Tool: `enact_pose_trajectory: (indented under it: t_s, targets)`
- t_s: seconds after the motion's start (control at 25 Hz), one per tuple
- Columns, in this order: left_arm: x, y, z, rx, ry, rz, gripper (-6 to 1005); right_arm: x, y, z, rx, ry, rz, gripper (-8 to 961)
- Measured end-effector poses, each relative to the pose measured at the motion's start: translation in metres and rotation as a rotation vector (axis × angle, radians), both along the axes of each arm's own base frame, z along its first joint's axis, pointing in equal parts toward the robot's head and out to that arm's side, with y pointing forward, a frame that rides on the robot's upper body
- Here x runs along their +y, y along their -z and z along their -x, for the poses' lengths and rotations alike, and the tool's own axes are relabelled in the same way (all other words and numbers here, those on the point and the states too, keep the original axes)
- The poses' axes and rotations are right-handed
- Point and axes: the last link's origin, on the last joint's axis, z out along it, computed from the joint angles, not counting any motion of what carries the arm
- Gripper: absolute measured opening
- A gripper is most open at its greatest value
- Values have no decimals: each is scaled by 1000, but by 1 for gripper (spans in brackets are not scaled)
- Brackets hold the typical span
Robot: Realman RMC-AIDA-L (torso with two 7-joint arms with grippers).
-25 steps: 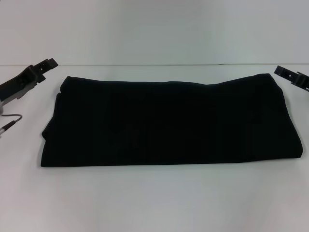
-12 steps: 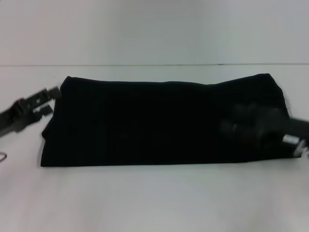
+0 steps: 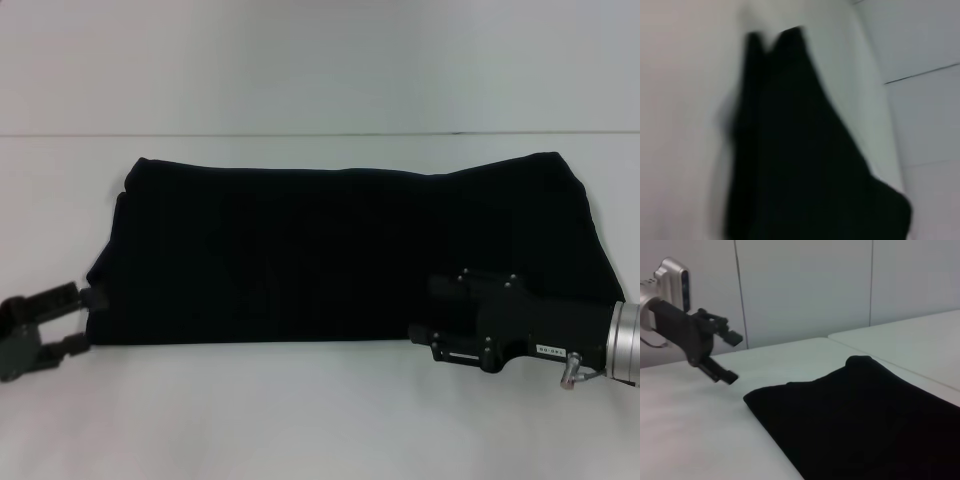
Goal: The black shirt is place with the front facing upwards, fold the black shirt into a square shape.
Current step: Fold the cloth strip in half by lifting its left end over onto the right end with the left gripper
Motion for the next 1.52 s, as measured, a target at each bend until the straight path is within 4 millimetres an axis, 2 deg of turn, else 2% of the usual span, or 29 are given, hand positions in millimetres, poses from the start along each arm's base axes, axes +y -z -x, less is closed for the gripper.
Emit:
enact_pose_trajectory:
  t_s: [0.4, 0.84, 1.52]
  targets:
    - [4, 5, 18, 24, -171, 6, 917, 2, 3, -2, -16, 14, -12, 747]
    - [11, 13, 21, 19, -240, 2, 912, -1, 6, -2, -24, -16, -6, 748]
    - [44, 34, -6, 37, -163, 15, 904, -2, 8, -2, -17, -11, -1, 747]
